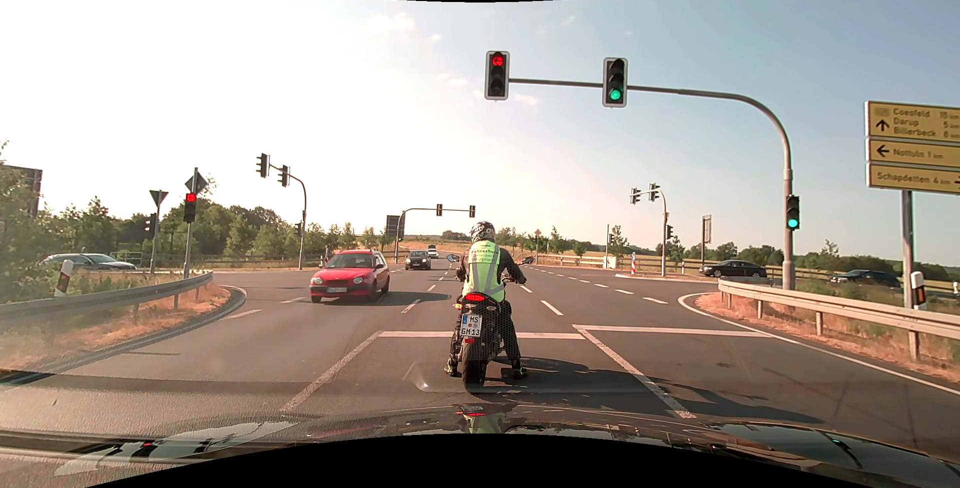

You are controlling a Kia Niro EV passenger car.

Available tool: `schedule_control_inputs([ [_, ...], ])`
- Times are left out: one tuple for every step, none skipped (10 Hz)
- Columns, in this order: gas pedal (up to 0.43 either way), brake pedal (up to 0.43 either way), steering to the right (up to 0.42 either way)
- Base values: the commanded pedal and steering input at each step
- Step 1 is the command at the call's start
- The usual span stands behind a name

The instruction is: Follow the waypoints while adhering to traffic rules and regulations

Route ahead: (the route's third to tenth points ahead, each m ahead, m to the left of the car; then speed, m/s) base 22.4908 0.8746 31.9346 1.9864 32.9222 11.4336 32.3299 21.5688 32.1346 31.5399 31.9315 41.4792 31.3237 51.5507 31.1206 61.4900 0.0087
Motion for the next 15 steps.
schedule_control_inputs([
  [0.000, 0.000, -0.015],
  [0.000, 0.000, -0.015],
  [0.000, 0.000, -0.015],
  [0.000, 0.000, -0.015],
  [0.000, 0.000, -0.016],
  [0.000, 0.000, -0.015],
  [0.000, 0.000, -0.015],
  [0.000, 0.000, -0.015],
  [0.000, 0.000, -0.015],
  [0.000, 0.000, -0.015],
  [0.000, 0.000, -0.015],
  [0.000, 0.000, -0.015],
  [0.000, 0.000, -0.015],
  [0.000, 0.000, -0.015],
  [0.000, 0.000, -0.016],
])
